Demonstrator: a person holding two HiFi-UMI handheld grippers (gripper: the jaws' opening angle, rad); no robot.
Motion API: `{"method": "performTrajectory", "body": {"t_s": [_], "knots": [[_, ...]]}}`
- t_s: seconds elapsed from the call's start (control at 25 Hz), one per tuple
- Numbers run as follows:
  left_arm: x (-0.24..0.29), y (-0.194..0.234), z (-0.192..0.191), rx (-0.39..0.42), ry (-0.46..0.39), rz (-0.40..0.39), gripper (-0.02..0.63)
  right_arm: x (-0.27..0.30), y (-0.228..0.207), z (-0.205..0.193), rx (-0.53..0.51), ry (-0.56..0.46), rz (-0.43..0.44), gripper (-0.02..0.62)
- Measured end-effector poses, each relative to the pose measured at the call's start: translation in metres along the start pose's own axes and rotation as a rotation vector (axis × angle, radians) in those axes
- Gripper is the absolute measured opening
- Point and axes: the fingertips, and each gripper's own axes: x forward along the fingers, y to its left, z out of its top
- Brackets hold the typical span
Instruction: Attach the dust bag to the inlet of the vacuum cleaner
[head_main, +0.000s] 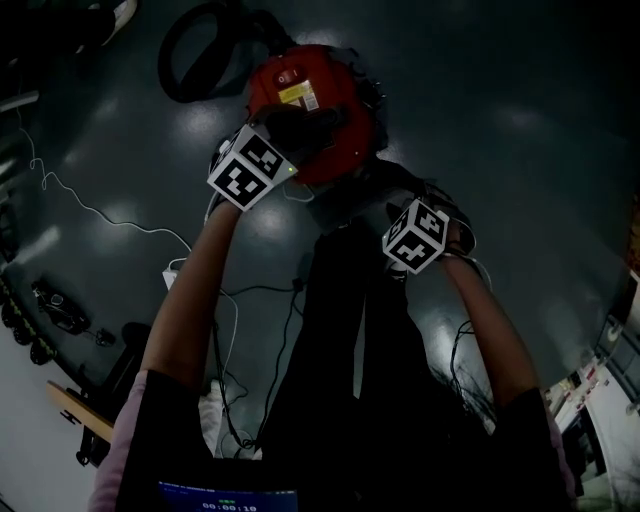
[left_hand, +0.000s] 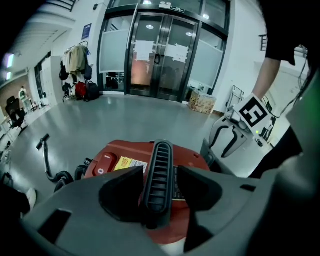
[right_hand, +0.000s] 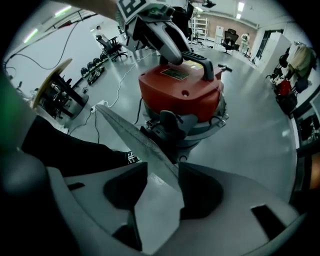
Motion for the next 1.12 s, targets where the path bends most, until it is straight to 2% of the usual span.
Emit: {"method": "performTrajectory", "body": {"t_s": [0.16,0.32,0.52,0.64,0.68,0.76,0.8,0.96,1.12], "knots": [[-0.025,-0.006,0.015,-0.056,-0.062,0.059,0.213,-0.026,-0.006,-0.006,0.099,-0.03,-0.046,0.176],[-0.056,-0.028,0.027,-0.135,-0.127,0.103,0.213,-0.067,-0.004,0.0,0.224,-0.126,-0.075,0.176],[-0.089,-0.081,0.044,-0.25,-0.177,0.127,0.203,-0.121,0.012,0.012,0.39,-0.265,-0.036,0.175],[-0.111,-0.121,0.062,-0.311,-0.214,0.129,0.158,-0.159,0.024,0.017,0.515,-0.367,-0.008,0.166],[-0.119,-0.135,0.069,-0.324,-0.219,0.136,0.147,-0.174,0.028,0.017,0.566,-0.404,-0.007,0.146],[-0.137,-0.162,0.084,-0.349,-0.235,0.154,0.112,-0.201,0.036,0.013,0.659,-0.467,-0.005,0.056],[-0.145,-0.176,0.093,-0.362,-0.251,0.162,0.09,-0.214,0.043,0.011,0.692,-0.493,0.004,0.054],[-0.18,-0.228,0.129,-0.403,-0.306,0.203,0.027,-0.265,0.078,-0.004,0.723,-0.56,0.047,0.048],[-0.208,-0.282,0.152,-0.447,-0.326,0.239,0.005,-0.318,0.111,-0.034,0.725,-0.594,0.035,0.043]]}}
